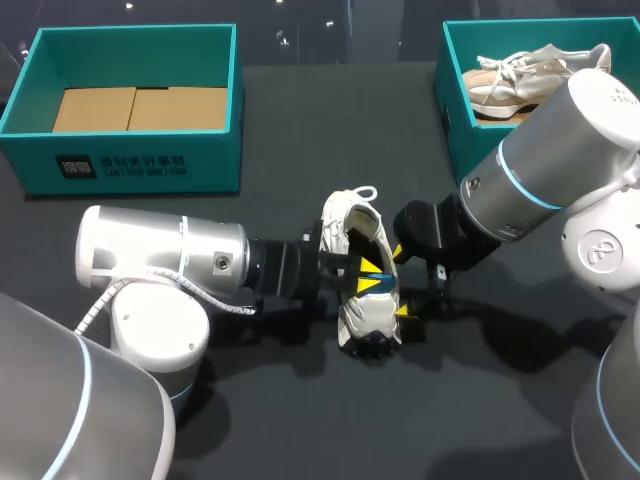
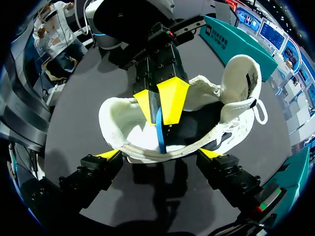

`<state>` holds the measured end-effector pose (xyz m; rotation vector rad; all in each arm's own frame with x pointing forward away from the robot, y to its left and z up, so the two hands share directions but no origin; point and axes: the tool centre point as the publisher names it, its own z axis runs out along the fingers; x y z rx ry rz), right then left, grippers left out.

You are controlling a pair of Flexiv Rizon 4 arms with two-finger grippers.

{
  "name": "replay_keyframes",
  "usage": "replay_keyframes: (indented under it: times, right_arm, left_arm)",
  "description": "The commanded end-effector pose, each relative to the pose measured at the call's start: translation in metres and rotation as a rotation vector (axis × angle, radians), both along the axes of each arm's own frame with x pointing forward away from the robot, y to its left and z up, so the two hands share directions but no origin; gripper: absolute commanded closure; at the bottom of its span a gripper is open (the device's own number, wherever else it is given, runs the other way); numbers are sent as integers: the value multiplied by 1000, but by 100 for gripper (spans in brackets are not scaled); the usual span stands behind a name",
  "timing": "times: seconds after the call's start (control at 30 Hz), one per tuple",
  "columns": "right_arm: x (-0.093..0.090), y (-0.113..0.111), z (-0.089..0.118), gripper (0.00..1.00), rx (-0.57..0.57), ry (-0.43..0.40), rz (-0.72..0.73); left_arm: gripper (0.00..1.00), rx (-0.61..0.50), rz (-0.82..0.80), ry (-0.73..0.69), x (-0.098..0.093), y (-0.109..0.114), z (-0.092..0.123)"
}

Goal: Take the shoe out of the shoebox, open the shoe tongue, remove and reinsert the insole, then place the shoe into the shoebox

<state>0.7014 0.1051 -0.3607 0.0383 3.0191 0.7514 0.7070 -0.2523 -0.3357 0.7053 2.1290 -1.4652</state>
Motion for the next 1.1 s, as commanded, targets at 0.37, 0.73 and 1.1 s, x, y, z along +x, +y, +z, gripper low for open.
replay_keyframes:
  times: [0.37,0.73,1.1]
  right_arm:
    - [-2,1,0,0,-3,-3,-3]
    - [2,-47,12,0,-4,31,-47]
    - [9,-102,31,0,-22,30,-65]
  left_arm:
    - [61,42,-31,46,-11,19,27]
    - [60,180,-136,87,-20,38,32]
    - [56,294,-244,111,-20,80,47]
